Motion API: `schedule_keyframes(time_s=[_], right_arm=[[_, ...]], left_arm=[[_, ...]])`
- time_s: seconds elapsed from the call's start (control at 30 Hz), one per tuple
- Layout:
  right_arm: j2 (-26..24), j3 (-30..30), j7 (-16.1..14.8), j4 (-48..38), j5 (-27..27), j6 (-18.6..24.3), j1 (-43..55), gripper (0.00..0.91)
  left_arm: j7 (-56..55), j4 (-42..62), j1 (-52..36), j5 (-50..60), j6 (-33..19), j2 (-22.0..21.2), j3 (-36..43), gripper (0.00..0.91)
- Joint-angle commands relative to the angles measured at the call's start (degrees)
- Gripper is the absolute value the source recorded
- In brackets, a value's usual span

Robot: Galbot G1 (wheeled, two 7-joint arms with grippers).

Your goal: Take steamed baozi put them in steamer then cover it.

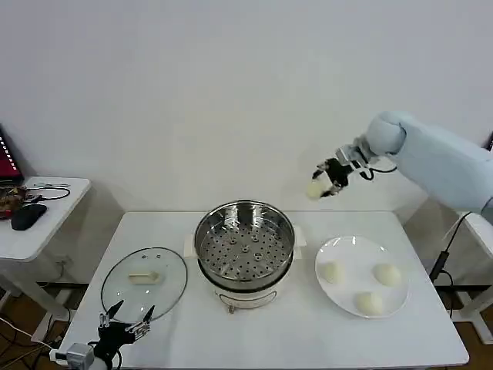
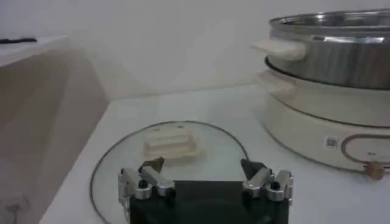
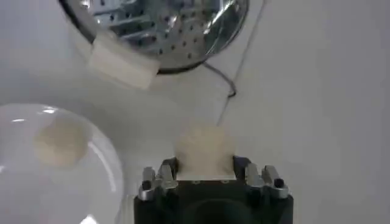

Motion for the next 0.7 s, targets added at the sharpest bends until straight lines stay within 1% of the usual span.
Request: schedule_keyframes(time_s=[0.03, 0.33, 0.7], right_arm=[[4.79, -1.1, 1.19, 1.21, 0.55, 6.67, 2.85, 0.605], [9.54, -2.18, 3.04, 1.74, -2.52, 11.67, 2.54, 0.615], [14.16, -3.21, 4.97, 1.64, -9.2, 17.07, 0.65, 0.615]], left_arm=[[0.02, -0.04, 0.05, -0.09, 0.03, -0.02, 0.07, 0.907], [0.01, -0.03, 0.03, -0.34, 0.08, -0.44, 0.11, 0.907], [-0.01, -0.12, -0.06, -0.5, 0.1, -0.73, 0.28, 0.907]])
